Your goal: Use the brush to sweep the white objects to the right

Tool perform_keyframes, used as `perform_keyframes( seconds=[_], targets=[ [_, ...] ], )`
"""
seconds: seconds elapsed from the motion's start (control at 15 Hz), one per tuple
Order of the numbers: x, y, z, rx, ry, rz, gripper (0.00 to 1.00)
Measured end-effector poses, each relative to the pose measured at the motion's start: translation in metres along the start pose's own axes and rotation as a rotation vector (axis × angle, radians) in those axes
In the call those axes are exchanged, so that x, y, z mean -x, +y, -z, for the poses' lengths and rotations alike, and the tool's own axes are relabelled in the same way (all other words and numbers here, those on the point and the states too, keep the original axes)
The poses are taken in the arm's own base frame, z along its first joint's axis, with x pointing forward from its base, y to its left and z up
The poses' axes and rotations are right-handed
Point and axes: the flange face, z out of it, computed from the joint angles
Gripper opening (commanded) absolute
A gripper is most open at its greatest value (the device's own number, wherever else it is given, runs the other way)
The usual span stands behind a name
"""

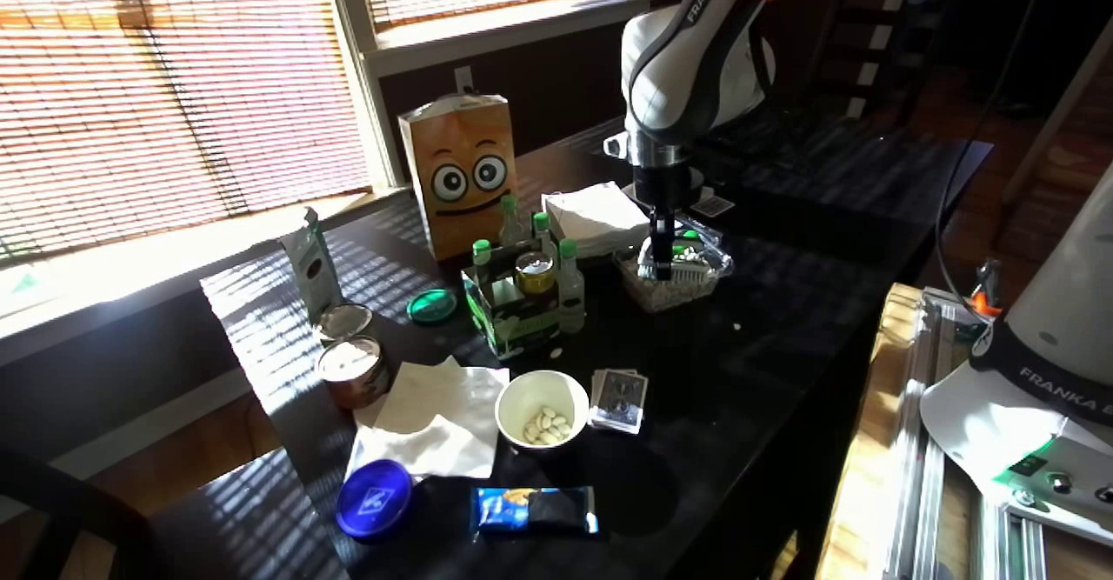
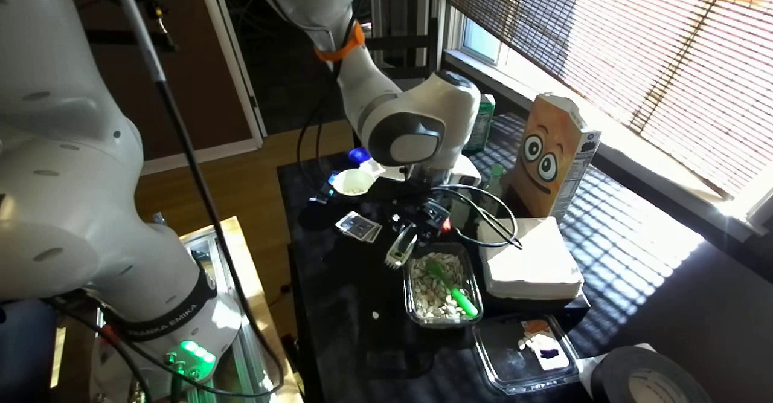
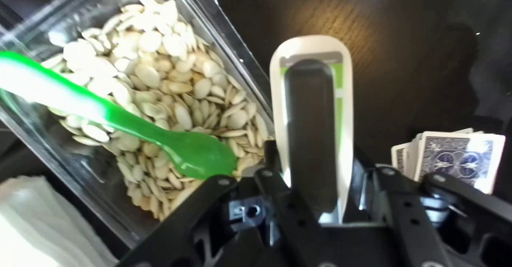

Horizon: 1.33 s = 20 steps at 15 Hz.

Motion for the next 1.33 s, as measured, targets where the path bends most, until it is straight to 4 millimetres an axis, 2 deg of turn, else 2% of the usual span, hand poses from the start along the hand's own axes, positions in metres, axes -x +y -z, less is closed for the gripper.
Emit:
perform_keyframes(
  seconds=[0.2,0.47,0.67,0.93,1.0,1.07,1.13,1.33],
  targets=[
    [-0.004,-0.026,-0.010,-0.032,0.013,0.130,0.16],
    [-0.004,-0.049,-0.019,-0.072,0.030,0.244,0.16],
    [-0.009,-0.054,-0.019,-0.058,0.052,0.246,0.16],
    [-0.016,-0.050,-0.014,-0.064,0.059,0.177,0.16],
    [-0.018,-0.049,-0.013,-0.077,0.059,0.171,0.41],
    [-0.019,-0.048,-0.012,-0.079,0.060,0.171,0.41],
    [-0.019,-0.048,-0.013,-0.080,0.059,0.171,0.16],
    [-0.018,-0.048,-0.013,-0.080,0.059,0.162,0.16]
  ],
)
